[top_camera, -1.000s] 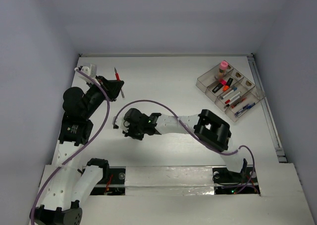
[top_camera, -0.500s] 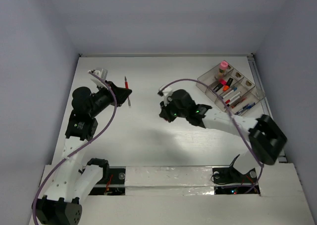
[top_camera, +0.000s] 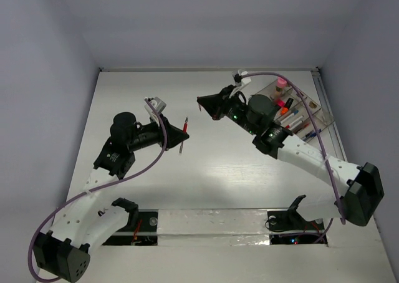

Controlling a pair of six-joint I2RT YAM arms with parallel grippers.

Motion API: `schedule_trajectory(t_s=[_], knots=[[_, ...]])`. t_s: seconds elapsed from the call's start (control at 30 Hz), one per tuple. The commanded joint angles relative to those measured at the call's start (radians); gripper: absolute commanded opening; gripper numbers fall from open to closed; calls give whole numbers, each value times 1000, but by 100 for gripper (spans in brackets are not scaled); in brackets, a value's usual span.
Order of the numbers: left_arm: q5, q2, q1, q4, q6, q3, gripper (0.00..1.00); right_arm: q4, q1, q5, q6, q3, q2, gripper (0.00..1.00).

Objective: Sort the stationery into containers
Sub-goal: Close the pen cap on the pen.

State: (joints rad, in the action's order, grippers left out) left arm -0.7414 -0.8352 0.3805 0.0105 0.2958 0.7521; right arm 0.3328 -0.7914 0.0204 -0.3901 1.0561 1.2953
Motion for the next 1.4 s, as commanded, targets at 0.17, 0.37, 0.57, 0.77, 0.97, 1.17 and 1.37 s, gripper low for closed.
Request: schedule_trajectory(t_s=[0.17,0.37,0.57,0.77,0.97,1.17,1.37], knots=[[-12,-2,12,51,-11,0,0,303,3,76,-200,74,91,0],[42,5,12,56,11,-2,0,334,-63,47,-156,70,111,0],[86,22,3,54,19,-2,0,400,-97,9,-147,13,114,0],[57,36,-6,78,31,-11,0,434,-106,-10,-142,-10,137,0],[13,12,-6,79,28,-11,0,477,-106,9,-156,-1,173,0],[71,45,-6,80,32,-13,0,505,-106,15,-176,-21,173,0],[109,53,-6,71,34,-13,0,511,-106,9,-176,-34,159,0]])
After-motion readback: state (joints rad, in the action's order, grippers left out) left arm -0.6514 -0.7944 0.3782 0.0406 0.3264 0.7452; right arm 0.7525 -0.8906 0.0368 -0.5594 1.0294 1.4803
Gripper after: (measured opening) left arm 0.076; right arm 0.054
